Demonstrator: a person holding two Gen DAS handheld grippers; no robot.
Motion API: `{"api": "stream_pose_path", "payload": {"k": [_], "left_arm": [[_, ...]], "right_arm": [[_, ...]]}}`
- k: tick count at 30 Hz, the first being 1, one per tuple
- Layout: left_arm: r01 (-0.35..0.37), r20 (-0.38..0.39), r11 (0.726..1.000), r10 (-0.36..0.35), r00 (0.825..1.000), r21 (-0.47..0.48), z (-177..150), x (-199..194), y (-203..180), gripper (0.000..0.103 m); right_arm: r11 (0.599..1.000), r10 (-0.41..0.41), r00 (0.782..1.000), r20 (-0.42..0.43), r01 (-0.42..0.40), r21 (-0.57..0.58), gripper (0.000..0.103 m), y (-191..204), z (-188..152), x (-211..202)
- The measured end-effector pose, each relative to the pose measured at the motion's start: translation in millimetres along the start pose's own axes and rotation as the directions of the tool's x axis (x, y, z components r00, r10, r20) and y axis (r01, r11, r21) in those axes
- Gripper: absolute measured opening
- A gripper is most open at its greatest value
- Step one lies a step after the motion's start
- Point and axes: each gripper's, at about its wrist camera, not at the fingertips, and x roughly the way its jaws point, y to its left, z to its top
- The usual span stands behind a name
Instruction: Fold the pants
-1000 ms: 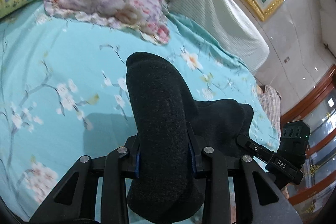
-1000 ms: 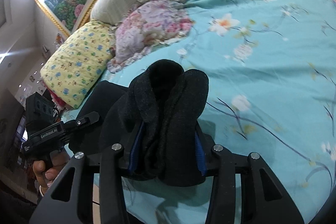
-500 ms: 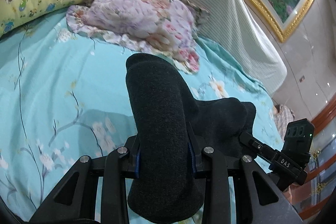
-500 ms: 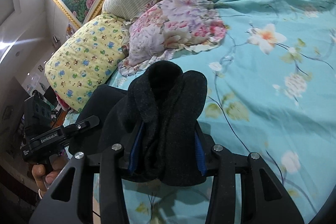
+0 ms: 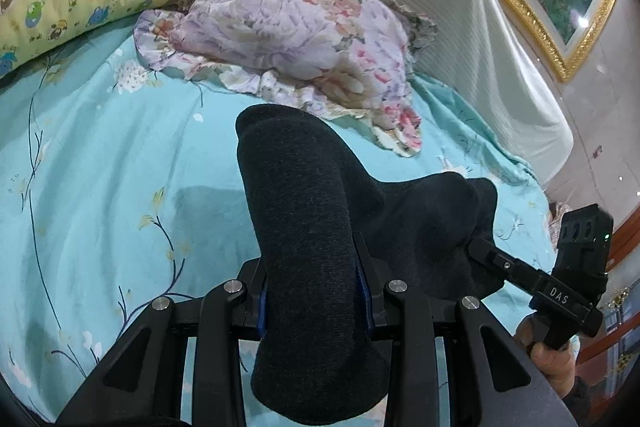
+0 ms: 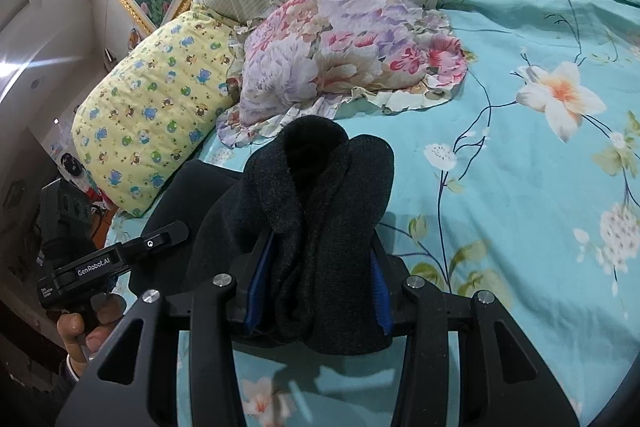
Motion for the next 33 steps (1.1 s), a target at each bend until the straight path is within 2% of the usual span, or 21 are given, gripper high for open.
{"api": "stream_pose_path", "payload": {"k": [10,16,18,25,33], "left_arm": [[-0.02,-0.04,1.0,0.02,0.999,-0.012,-7,19,12,0.037],[-0.038,-0.042,0.999,0.038,0.998,-0.018,-11,24,14,0.051],[-0.066,-0.036,0.998,0.065,0.997,-0.016,-12,24,15,0.064],[-0.077,-0.042,0.997,0.076,0.996,-0.023,-15,19,16,0.072],[-0.108,-0.044,0.994,0.107,0.993,-0.019,-24,6,12,0.078]], "right_arm": [[1.0,-0.003,1.0,-0.028,0.004,0.022,0.049,-18,-2,16],[0.999,-0.014,0.999,-0.033,0.015,0.039,0.057,-26,-6,20],[0.999,-0.01,0.999,-0.035,0.012,0.048,0.058,-30,-7,21],[0.998,-0.035,0.999,-0.027,0.037,0.057,0.077,-34,-8,18],[0.997,-0.053,0.998,-0.018,0.054,0.048,0.084,-29,-11,8]]}}
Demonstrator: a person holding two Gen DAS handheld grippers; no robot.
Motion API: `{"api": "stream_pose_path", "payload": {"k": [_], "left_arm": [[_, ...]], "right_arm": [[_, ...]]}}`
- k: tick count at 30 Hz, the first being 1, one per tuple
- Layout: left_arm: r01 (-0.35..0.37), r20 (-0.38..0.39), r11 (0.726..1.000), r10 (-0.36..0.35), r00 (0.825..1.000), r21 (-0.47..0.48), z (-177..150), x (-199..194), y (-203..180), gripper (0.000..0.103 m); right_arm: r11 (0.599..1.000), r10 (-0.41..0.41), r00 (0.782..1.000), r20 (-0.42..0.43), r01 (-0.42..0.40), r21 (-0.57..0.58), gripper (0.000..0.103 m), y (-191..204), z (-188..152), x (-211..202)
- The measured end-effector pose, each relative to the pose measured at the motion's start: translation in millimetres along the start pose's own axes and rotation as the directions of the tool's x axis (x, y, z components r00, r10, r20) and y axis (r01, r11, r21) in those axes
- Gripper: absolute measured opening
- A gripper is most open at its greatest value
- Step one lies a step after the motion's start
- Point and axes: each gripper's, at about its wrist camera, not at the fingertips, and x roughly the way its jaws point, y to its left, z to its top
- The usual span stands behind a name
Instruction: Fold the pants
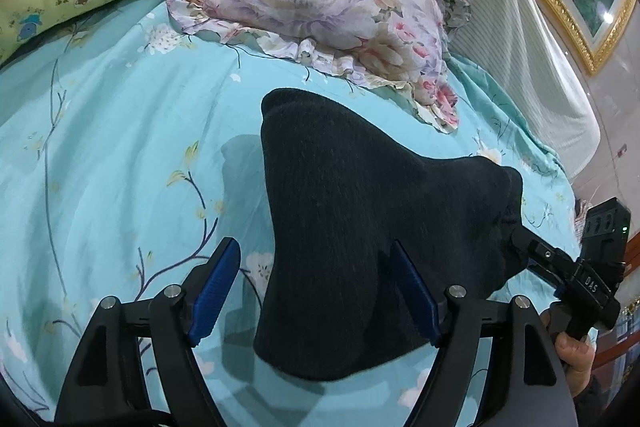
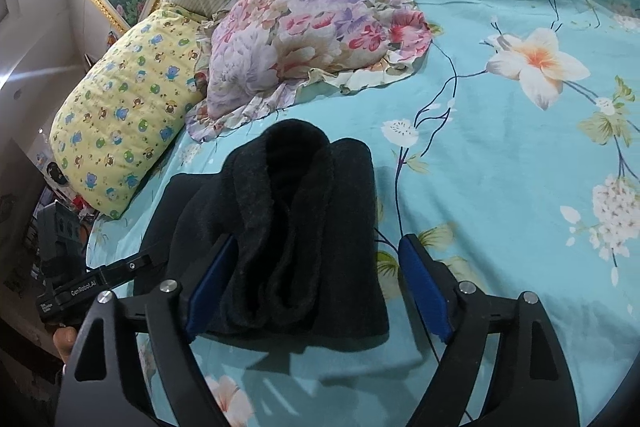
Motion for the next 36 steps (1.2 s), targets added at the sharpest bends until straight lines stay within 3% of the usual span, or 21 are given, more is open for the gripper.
{"api": "stream_pose_path", "payload": {"k": [18,30,36], "left_arm": [[-0.078,0.04,0.995,0.075,0.996,0.07,-28,-32,-16,0.081],[-0.167,0.089,0.972,0.154,0.984,0.166,-57,-45,-36,0.083],[-0.193,0.069,0.964,0.183,0.981,0.185,-71,-40,-37,0.083]], "right_arm": [[0.98,-0.038,0.997,0.075,0.052,-0.194,0.093,43,-26,-37],[0.947,-0.069,0.994,0.084,0.092,-0.307,0.097,65,-55,-48],[0.936,-0.078,0.994,0.073,0.098,-0.338,0.097,71,-67,-43]]}}
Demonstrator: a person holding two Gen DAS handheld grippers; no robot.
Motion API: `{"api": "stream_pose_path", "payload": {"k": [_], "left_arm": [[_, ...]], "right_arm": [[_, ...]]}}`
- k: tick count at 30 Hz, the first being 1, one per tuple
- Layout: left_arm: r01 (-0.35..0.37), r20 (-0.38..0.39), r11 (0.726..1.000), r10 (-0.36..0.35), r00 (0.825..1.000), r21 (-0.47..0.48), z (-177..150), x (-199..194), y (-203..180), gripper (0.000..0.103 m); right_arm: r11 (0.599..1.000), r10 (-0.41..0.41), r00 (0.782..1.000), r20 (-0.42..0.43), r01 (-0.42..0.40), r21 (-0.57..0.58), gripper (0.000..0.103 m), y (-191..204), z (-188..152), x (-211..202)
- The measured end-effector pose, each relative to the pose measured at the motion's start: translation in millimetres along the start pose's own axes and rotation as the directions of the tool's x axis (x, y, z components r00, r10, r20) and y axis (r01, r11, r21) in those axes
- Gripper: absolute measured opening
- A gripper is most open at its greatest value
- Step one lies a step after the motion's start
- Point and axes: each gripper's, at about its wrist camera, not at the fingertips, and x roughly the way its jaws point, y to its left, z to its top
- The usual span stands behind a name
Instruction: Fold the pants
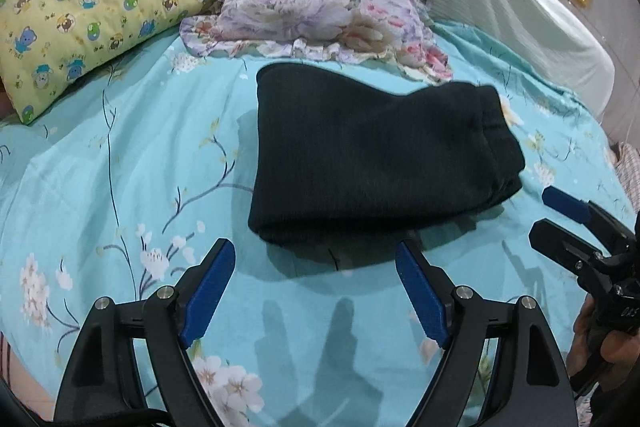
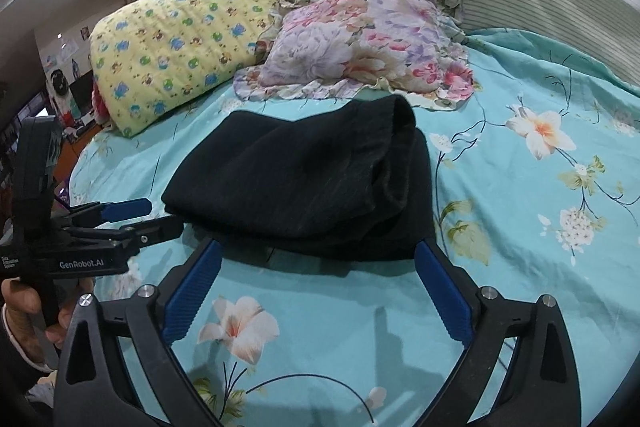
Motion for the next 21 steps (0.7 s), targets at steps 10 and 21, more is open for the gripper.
{"api": "stream_pose_path", "payload": {"k": [10,21], "left_arm": [[-0.037,-0.003,0.999,0.037,0.999,0.016,-13,4,-3,0.085],[-0.066,-0.007,0.997,0.066,0.998,0.035,-17,13,-6,0.085]], "right_arm": [[0.999,-0.021,1.0,-0.017,0.021,-0.027,0.097,5,-9,7],[0.998,-0.033,0.999,-0.022,0.032,-0.05,0.098,7,-14,18]]}}
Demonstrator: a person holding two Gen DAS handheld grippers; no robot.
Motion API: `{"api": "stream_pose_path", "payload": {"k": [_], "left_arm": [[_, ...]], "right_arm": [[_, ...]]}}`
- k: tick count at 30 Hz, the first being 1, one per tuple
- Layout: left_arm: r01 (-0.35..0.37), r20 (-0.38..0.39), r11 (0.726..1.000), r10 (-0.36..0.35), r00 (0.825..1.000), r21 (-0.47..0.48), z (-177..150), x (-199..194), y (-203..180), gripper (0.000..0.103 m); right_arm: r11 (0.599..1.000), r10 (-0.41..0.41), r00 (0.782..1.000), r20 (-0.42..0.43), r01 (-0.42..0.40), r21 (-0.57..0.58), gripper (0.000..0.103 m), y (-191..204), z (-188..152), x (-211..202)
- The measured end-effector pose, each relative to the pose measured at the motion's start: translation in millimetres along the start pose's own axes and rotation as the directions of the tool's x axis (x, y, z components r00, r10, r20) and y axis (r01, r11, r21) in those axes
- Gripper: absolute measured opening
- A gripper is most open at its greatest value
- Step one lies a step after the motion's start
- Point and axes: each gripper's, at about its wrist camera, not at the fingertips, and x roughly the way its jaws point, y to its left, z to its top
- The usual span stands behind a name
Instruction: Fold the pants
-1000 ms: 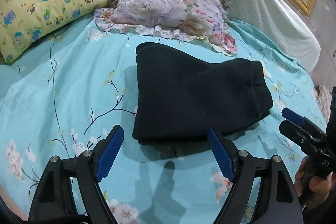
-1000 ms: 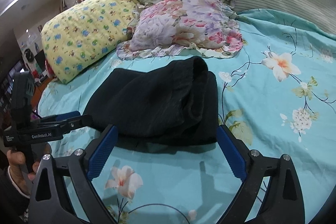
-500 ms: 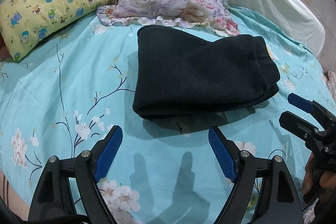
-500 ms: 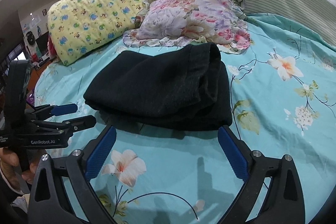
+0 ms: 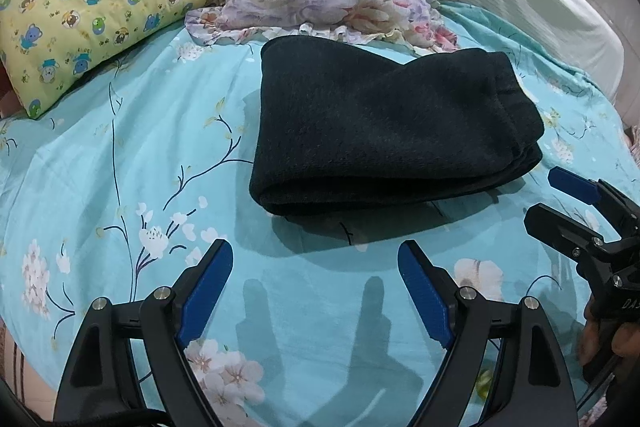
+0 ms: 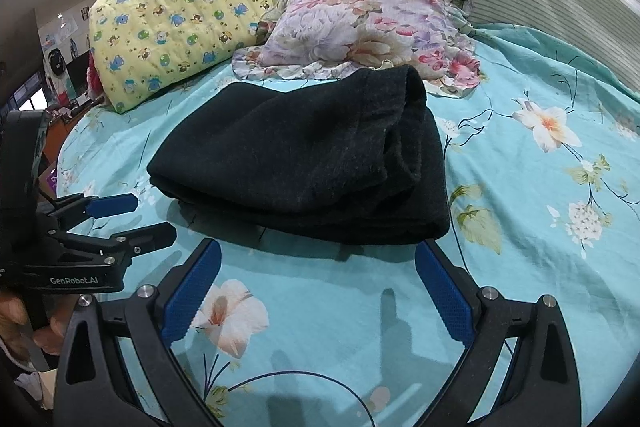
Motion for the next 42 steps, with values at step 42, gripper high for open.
{"api": "stream_pose_path", "payload": {"k": [42], "left_arm": [[0.002,0.052,1.0,-0.002,0.999,-0.004,2.7,-6.9,-0.7,0.086]], "right_arm": [[1.0,0.007,1.0,0.021,-0.007,-0.008,0.098,4.2,0.6,5.0]]}}
